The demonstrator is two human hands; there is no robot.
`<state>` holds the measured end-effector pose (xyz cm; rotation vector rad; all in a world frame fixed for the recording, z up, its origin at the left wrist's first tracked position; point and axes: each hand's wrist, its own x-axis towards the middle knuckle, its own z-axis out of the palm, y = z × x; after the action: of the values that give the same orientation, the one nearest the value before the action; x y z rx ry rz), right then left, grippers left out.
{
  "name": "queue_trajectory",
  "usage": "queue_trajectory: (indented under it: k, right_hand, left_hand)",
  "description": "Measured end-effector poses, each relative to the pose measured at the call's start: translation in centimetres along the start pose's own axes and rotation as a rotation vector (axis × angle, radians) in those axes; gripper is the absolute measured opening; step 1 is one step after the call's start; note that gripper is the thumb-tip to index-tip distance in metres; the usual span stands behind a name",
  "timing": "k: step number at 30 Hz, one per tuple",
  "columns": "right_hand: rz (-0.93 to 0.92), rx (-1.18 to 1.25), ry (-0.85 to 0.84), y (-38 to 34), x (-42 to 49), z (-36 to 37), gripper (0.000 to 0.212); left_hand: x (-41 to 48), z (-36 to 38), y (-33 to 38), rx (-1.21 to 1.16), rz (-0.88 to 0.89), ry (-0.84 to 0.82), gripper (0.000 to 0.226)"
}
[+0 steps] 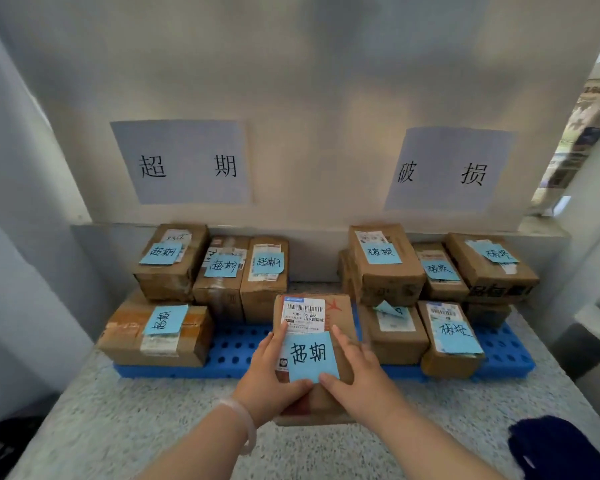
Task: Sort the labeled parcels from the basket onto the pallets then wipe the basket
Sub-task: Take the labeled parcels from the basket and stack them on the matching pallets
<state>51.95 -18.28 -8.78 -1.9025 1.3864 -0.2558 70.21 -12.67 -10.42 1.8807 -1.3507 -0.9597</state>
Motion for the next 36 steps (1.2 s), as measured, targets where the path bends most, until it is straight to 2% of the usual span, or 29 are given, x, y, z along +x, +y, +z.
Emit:
queue_trajectory:
  k: [6,13,21,28,36]
  right_hand:
    - [-0.056,-0.054,-0.15,-1.9,3.3,2.9,0.083]
    - [-0.16,-0.06,-0.174,-4.5,6.5,3.7,0.084]
    - [-0.185,-0.046,-0.143,-8.1,7.8,4.3,0.081]
    - [-0.108,0.002,-0.068,-11.2,6.7,6.0,0.078]
    - [-0.108,0.042,0.016,-14.8,7.6,6.8,0.078]
  left_hand:
    - [0.2,-2.2,-3.2,-0.019,-0.141,0.06,0.105]
    - [1.0,-5.3,-3.9,-0.059,-0.187,0.144,0.112]
    - [2.0,-9.4,-4.1,-0.002,-0.151,0.167,0.109]
    - [2.7,-13.7,-4.6,0.084,-0.062,0.052,0.107]
    - [4.0,-17.8,-4.9,0.078,0.046,0.05,0.106]
